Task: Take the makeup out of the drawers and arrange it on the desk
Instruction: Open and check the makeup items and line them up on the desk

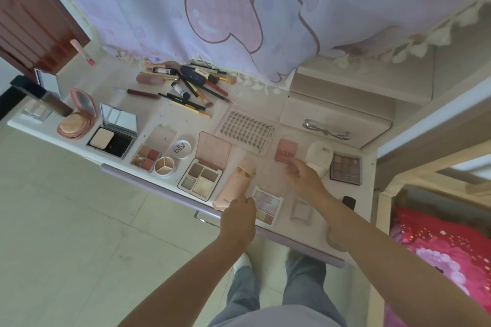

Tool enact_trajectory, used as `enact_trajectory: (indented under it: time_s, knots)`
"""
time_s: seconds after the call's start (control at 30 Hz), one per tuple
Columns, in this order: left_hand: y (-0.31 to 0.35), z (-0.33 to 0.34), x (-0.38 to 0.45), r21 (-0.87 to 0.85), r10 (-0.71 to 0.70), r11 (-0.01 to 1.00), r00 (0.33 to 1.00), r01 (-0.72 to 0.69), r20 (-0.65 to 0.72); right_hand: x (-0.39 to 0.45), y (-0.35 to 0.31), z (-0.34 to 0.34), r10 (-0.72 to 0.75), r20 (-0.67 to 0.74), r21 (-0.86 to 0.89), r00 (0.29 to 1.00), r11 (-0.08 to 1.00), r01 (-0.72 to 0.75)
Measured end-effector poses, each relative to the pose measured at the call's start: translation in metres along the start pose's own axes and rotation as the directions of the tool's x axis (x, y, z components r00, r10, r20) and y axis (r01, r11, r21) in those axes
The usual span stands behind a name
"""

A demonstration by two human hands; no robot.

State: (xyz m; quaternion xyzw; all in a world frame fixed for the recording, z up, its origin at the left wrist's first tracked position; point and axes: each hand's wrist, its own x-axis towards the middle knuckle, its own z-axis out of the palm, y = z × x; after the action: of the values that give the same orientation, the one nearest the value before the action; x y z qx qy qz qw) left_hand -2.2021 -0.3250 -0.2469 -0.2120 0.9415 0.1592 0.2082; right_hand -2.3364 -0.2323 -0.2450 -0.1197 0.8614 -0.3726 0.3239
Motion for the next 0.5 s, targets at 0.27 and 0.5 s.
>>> enact_trajectory:
  time_s: [0.27, 0.5]
  knots:
    - [-0.003, 0.008, -0.002, -0.02, 0.032, 0.999, 0.999, -0.032, -0.031, -0.052, 0.053, -0.019, -0.103, 0.13, -0.537, 0.986, 0.829, 0.158]
    - [-0.002, 0.008, -0.007, -0.014, 0.066, 0.998, 0.995, -0.067, -0.076, -0.061, 0.06, -0.008, -0.106, 0.116, -0.681, 0.988, 0.715, 0.157]
